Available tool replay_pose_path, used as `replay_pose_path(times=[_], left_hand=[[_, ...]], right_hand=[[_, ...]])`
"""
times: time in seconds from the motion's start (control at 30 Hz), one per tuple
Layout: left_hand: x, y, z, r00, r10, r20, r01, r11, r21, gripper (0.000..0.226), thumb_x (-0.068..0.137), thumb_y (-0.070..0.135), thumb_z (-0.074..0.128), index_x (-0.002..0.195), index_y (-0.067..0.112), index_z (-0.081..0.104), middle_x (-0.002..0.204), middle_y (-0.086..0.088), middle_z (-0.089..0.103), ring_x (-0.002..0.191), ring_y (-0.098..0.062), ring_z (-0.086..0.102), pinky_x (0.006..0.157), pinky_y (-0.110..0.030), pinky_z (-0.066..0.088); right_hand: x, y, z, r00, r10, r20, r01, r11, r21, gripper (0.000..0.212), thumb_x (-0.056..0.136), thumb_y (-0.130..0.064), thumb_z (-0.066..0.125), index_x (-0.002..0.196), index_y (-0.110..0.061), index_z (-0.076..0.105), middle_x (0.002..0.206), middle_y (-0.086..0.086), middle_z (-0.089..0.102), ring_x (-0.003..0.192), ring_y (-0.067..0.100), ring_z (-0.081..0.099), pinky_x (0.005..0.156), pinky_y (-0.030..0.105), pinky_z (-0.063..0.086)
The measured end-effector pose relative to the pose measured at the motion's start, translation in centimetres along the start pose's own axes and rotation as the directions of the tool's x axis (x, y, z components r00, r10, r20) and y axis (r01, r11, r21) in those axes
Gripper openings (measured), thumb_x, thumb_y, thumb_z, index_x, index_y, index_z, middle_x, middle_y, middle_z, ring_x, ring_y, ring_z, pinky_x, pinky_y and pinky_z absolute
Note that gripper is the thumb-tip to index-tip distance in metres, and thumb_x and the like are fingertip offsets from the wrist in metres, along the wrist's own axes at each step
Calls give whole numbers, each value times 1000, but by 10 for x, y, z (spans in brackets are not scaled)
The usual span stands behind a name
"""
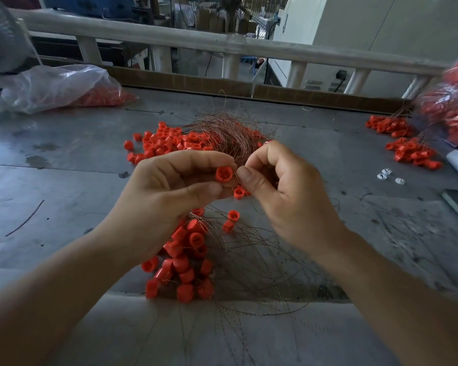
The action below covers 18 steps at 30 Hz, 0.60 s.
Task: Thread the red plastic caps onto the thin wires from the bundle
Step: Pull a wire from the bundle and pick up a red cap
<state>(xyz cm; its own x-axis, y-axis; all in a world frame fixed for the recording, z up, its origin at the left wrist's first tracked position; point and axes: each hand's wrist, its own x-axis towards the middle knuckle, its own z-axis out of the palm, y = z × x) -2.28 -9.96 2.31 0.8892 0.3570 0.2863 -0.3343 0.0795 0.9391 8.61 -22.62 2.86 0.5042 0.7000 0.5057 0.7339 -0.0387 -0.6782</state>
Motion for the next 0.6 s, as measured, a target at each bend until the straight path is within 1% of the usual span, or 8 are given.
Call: replay_pose_path(times=[0.1, 0.13, 0.23, 0.33, 0.43, 0.53, 0.6], left_hand=[[0, 0, -1, 1000, 7, 30, -7, 1000, 5, 31, 57, 14, 79, 88, 19, 75, 88, -3, 74, 85, -15, 70, 73, -19, 53], [0, 0, -2, 999, 12, 41, -12, 1000, 5, 33, 57, 17, 81, 89, 19, 75, 88, -3, 73, 86, -15, 69, 73, -19, 53], [0, 0, -4, 998, 16, 55, -15, 1000, -12, 41, 53, 26, 79, 92, 17, 74, 89, -4, 73, 87, -16, 69, 74, -19, 53], [0, 0, -4, 999, 18, 36, -19, 1000, 7, 34, 56, 22, 75, 90, 19, 74, 86, -3, 74, 84, -16, 70, 73, -19, 53], [1, 0, -4, 1000, 17, 17, -18, 999, 26, 32, 57, 14, 77, 88, 20, 75, 84, -3, 74, 83, -16, 70, 71, -19, 53], [0, 1, -5, 999, 26, 46, -28, 999, 22, 35, 56, 26, 77, 91, 21, 74, 86, -3, 74, 85, -17, 70, 73, -19, 53], [0, 0, -5, 998, 25, 50, -27, 999, 27, 39, 55, 32, 78, 92, 21, 74, 87, -3, 74, 86, -17, 70, 74, -20, 53]], right_hand=[[0, 0, -2, 1000, -3, 2, 3, 1000, -6, 13, 89, -15, 58, 77, -15, 51, 71, 3, 61, 59, 2, 47, 56, 11, 36], [0, 0, -2, 1000, -6, -1, 6, 1000, -4, 14, 89, -15, 58, 77, -16, 51, 70, 1, 60, 58, 1, 47, 56, 10, 36], [0, -2, -3, 1000, -22, -13, 22, 1000, -12, 15, 88, -15, 59, 76, -18, 50, 64, -11, 53, 58, -2, 48, 55, 9, 36], [0, -3, -2, 1000, -29, -5, 29, 999, -23, 14, 88, -15, 59, 76, -17, 51, 69, -2, 59, 59, -1, 48, 55, 9, 36], [0, -3, -1, 999, -38, -4, 38, 999, -38, 13, 88, -15, 59, 77, -15, 51, 71, 3, 61, 58, 0, 46, 56, 9, 36], [0, -1, -1, 999, -50, -11, 49, 998, -51, 13, 88, -15, 59, 77, -14, 52, 72, 4, 62, 57, 0, 46, 55, 9, 35], [0, -1, -1, 997, -69, -23, 67, 996, -57, 13, 87, -14, 59, 77, -13, 51, 70, 1, 60, 58, -1, 46, 54, 8, 35]])
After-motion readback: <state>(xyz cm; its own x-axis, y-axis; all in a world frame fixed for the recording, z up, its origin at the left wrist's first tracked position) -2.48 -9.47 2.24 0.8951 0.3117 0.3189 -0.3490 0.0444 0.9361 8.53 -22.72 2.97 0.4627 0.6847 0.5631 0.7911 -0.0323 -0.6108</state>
